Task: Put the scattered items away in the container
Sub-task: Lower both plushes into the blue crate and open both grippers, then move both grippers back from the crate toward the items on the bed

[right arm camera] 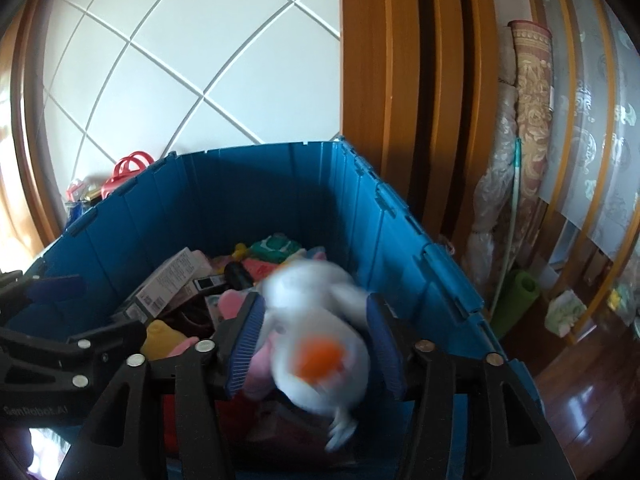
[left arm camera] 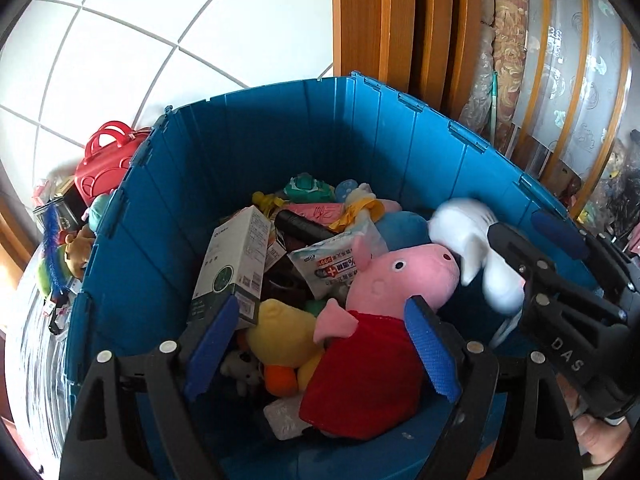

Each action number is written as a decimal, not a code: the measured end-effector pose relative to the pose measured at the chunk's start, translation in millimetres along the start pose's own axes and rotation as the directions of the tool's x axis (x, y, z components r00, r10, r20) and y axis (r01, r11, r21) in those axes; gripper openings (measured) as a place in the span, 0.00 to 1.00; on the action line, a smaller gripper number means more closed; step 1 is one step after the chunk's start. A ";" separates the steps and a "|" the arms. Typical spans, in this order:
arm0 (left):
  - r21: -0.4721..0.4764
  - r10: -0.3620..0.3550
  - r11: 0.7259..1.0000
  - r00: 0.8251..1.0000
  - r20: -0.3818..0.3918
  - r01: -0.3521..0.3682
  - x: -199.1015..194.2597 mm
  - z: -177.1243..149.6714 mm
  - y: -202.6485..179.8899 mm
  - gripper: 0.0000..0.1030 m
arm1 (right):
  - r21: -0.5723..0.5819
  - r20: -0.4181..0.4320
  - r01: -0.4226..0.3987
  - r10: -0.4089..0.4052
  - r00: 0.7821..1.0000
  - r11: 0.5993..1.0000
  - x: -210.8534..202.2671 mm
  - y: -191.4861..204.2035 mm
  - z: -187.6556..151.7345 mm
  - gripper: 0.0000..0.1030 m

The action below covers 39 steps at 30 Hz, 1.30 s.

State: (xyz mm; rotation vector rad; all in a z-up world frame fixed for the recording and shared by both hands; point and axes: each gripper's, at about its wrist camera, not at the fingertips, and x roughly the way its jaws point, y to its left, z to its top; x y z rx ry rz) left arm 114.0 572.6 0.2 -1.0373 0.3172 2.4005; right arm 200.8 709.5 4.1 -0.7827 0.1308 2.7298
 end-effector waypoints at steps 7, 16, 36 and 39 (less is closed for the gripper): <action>-0.004 0.004 1.000 0.999 0.038 -0.004 -12.8 -6.4 3.3 0.83 | 0.020 0.036 0.015 -0.016 0.999 1.000 -19.5 -3.2 -0.3 0.90; -0.024 0.050 0.999 0.989 0.138 -0.047 -44.0 -13.0 30.6 0.91 | 0.043 0.073 0.079 -0.082 0.994 0.996 -45.4 10.0 3.4 1.00; -0.260 0.233 0.952 0.930 0.285 -0.159 -163.5 -120.0 312.4 0.97 | -0.105 0.204 -0.054 0.075 0.976 0.993 -100.4 277.1 11.6 1.00; -0.312 0.285 0.928 0.929 0.237 -0.205 -169.6 -145.0 373.1 0.97 | -0.114 0.190 -0.104 0.124 0.974 0.988 -100.5 329.7 5.3 1.00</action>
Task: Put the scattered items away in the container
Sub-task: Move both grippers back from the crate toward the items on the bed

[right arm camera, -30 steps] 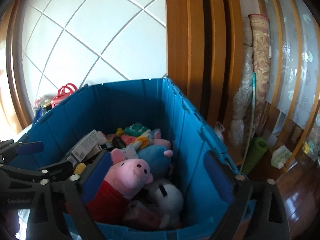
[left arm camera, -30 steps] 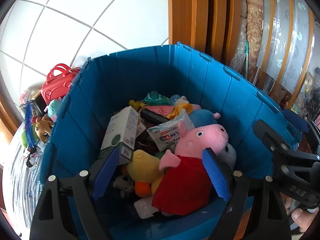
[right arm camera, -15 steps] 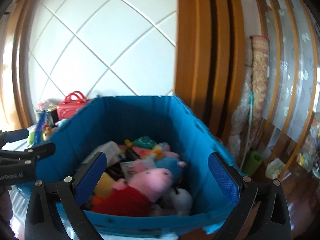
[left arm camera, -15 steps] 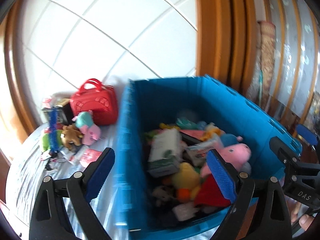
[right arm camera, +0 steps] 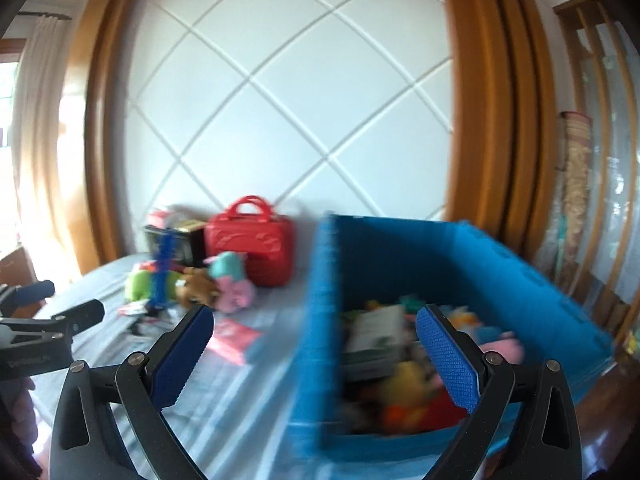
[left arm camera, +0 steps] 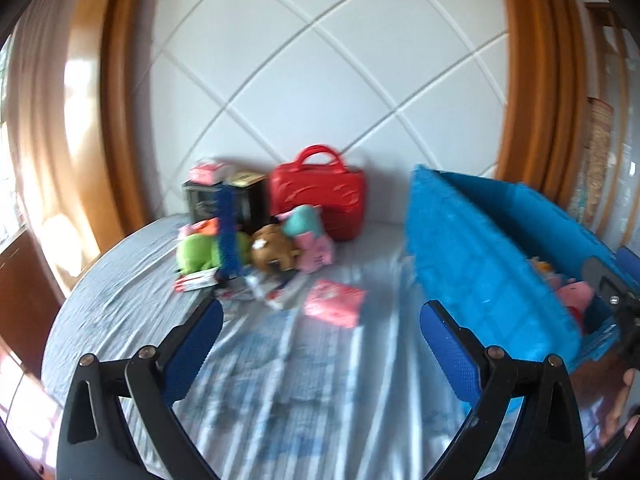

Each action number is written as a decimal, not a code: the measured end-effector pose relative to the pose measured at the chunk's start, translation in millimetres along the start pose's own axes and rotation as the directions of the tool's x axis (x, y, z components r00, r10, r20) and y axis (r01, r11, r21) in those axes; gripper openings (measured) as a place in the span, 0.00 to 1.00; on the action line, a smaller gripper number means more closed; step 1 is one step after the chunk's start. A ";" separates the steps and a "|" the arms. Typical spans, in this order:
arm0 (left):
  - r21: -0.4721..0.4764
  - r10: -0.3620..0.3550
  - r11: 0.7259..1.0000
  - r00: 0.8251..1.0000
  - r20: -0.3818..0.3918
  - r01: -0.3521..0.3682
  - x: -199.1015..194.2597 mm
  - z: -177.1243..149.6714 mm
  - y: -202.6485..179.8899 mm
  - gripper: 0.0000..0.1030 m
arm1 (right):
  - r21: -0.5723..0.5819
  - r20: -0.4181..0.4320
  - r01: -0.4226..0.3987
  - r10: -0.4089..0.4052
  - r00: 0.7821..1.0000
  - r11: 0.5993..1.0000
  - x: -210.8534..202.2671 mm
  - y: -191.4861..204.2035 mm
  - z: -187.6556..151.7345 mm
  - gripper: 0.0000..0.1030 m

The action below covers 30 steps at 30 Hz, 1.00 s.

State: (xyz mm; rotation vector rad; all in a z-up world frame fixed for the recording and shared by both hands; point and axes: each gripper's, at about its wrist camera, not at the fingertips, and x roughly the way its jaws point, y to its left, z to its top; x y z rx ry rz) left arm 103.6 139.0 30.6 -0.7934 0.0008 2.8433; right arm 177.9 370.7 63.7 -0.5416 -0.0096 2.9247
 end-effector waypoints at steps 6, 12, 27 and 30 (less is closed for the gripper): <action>-0.070 0.089 0.993 0.992 -0.092 -0.096 29.8 -8.4 87.5 0.97 | -0.035 -0.076 -0.087 0.085 0.993 0.996 30.9 67.6 -1.0 1.00; -0.114 0.145 0.980 0.975 -0.166 -0.165 77.2 -18.4 130.2 0.97 | -0.077 -0.143 -0.147 0.135 0.981 0.986 84.5 103.6 -5.4 1.00; -0.106 0.210 0.959 0.909 -0.360 -0.263 233.2 -40.4 181.4 0.97 | -0.005 -0.413 -0.225 0.203 0.888 0.974 280.3 131.1 -57.9 1.00; -0.094 0.199 0.963 0.898 -0.392 -0.254 260.6 -42.9 197.0 0.97 | 0.022 -0.450 -0.208 0.195 0.872 0.978 302.2 139.0 -67.1 1.00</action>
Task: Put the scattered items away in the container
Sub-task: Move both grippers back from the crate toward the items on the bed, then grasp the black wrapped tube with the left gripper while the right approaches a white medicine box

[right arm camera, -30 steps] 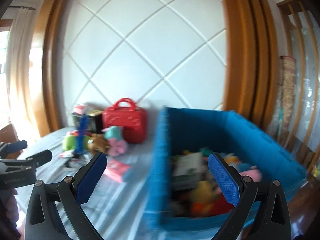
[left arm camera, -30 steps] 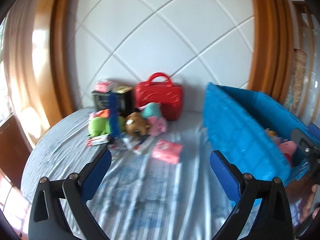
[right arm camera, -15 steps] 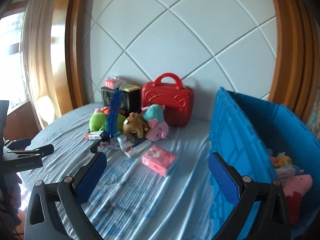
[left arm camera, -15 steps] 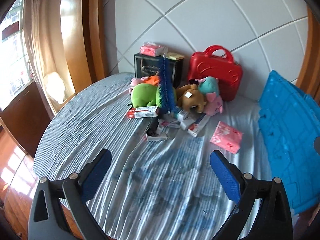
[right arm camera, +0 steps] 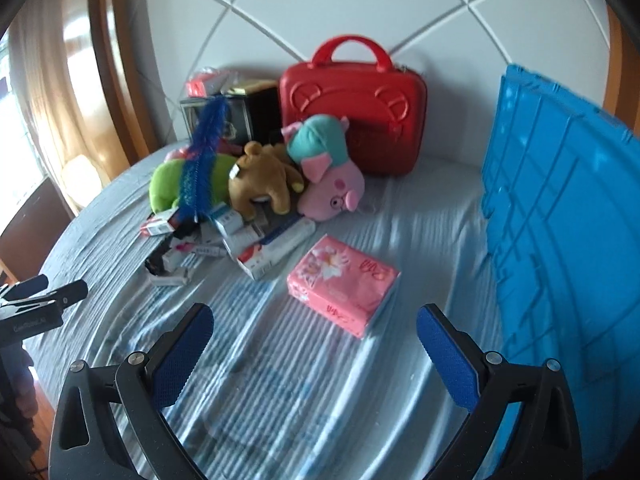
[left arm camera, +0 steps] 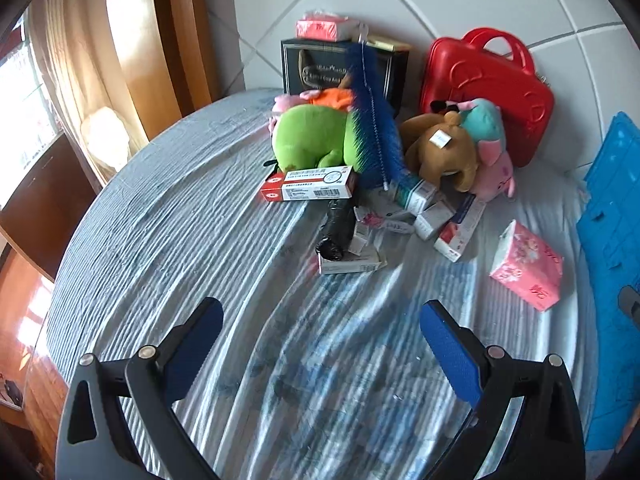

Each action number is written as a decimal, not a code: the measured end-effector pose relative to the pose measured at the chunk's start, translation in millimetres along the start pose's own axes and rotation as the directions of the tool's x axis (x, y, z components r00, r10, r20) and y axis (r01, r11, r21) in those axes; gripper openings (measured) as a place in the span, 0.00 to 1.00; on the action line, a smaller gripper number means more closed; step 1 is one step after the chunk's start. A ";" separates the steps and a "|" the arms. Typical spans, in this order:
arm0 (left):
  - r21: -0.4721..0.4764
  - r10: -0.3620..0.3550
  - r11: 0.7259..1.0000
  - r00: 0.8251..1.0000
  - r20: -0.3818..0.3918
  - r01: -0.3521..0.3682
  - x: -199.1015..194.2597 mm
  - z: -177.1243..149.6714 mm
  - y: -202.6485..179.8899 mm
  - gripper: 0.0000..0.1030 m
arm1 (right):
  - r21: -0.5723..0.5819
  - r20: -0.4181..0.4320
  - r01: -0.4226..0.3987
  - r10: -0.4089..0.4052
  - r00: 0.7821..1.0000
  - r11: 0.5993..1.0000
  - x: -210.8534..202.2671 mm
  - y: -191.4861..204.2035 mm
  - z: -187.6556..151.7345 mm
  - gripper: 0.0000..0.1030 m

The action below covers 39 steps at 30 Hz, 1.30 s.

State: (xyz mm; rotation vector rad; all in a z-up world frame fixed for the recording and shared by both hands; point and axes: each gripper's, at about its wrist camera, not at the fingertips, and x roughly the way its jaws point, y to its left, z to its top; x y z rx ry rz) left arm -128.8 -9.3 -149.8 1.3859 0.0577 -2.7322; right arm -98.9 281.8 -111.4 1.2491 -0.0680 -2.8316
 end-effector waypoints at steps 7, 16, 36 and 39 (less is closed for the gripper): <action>0.038 -0.022 0.999 1.000 -0.021 0.023 45.8 24.5 24.9 0.91 | 0.043 -0.063 -0.001 0.004 0.998 0.999 43.9 23.8 9.5 1.00; 0.100 -0.100 0.989 0.989 -0.113 0.111 110.5 29.1 20.2 0.76 | 0.037 -0.164 -0.038 0.043 0.986 0.999 101.8 66.6 6.4 0.77; 0.131 -0.068 0.987 0.987 -0.149 0.088 179.8 31.5 67.8 0.37 | -0.099 -0.310 -0.239 0.199 0.930 0.966 218.5 179.6 12.3 0.77; 0.115 -0.063 0.990 0.984 -0.168 0.083 169.2 20.2 85.7 0.37 | -0.108 -0.327 -0.269 0.221 0.919 0.957 231.9 196.3 9.7 0.77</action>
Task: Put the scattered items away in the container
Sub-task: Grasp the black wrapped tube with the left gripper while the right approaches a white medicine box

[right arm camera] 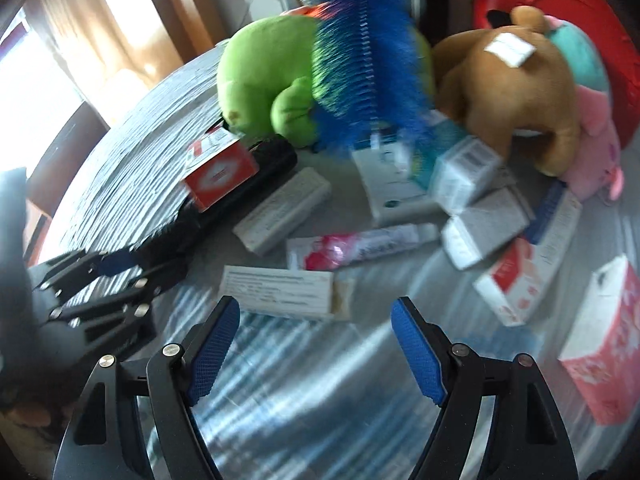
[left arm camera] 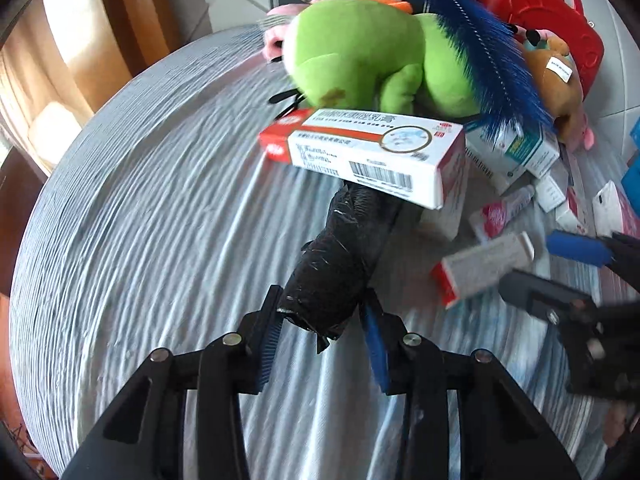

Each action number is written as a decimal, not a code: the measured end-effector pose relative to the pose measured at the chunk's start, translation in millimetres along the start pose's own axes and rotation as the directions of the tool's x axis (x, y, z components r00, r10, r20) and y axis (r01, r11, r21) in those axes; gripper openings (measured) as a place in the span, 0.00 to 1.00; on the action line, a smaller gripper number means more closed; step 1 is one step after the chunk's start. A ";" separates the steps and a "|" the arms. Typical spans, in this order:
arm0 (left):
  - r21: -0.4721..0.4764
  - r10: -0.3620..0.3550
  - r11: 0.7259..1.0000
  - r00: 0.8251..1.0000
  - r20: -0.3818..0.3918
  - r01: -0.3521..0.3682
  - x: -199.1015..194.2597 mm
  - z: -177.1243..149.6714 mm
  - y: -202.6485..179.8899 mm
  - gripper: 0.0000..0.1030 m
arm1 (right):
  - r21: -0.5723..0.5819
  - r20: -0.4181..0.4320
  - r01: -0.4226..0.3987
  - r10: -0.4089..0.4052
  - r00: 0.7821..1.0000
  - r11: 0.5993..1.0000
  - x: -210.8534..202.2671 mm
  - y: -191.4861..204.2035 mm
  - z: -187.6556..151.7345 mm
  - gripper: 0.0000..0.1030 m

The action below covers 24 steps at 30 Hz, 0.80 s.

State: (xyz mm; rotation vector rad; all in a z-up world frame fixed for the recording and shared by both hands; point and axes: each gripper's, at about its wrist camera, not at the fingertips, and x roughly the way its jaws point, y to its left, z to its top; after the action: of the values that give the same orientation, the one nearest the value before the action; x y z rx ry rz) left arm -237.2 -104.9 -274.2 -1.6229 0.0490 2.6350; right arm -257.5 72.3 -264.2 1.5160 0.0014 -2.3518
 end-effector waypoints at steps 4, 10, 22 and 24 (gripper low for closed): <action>-0.006 -0.014 1.000 0.999 -0.034 0.014 -8.2 -12.7 12.1 0.37 | -0.007 -0.005 -0.006 0.006 1.000 1.000 18.3 5.6 2.9 0.77; -0.029 -0.046 0.999 0.999 -0.011 0.045 -25.9 -5.4 14.6 0.44 | -0.042 -0.074 -0.030 0.027 0.997 0.999 18.0 10.1 -5.3 0.70; -0.025 -0.013 1.000 1.000 0.014 0.013 8.9 0.4 9.2 0.34 | -0.117 -0.006 0.000 -0.001 1.000 0.993 4.4 9.5 -3.0 0.80; -0.058 0.001 0.998 1.000 0.010 0.000 2.1 -10.1 18.1 0.32 | -0.135 0.007 -0.012 0.013 1.000 0.991 7.7 7.5 -3.3 0.80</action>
State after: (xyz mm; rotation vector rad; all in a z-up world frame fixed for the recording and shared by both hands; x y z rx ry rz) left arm -230.2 -123.5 -280.6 -1.6268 -0.0275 2.6686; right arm -255.4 63.6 -271.0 1.4382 0.1455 -2.2975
